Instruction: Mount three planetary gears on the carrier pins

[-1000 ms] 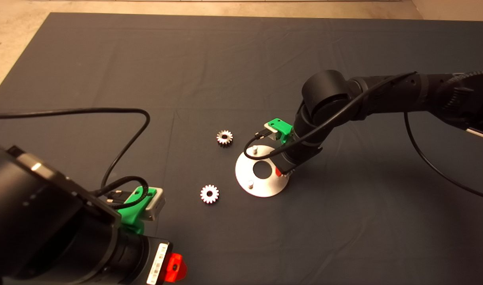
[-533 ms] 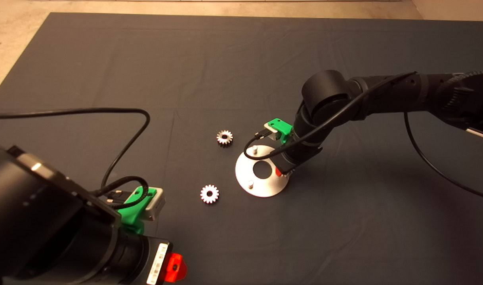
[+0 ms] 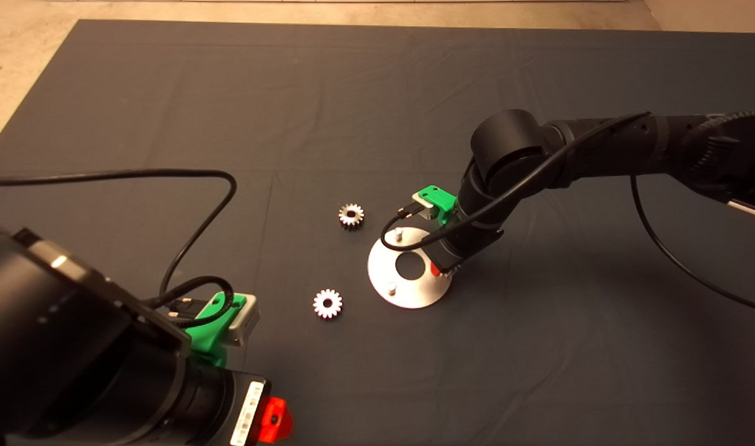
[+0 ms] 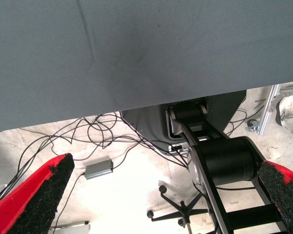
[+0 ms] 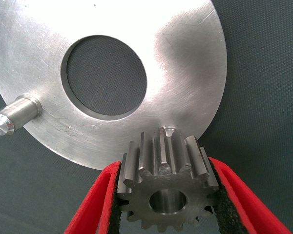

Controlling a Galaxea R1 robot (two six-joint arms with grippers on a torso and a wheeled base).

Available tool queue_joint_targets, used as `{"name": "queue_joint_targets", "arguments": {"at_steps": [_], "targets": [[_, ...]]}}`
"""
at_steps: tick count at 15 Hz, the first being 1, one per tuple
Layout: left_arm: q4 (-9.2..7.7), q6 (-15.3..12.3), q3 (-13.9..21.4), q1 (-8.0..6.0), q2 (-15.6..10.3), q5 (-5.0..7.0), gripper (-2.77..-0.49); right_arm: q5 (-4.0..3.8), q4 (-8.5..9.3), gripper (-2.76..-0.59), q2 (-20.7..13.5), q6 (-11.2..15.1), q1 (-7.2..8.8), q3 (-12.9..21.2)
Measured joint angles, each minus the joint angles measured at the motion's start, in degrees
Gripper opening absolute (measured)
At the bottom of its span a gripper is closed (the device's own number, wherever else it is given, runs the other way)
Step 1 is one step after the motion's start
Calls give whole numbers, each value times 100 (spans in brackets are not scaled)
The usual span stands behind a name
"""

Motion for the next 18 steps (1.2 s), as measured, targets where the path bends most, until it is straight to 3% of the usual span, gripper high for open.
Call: {"name": "queue_joint_targets", "arguments": {"at_steps": [18], "targets": [[-2,0,0,33,2,0,-50,-28,-41,-226,4,-6,60,0]]}}
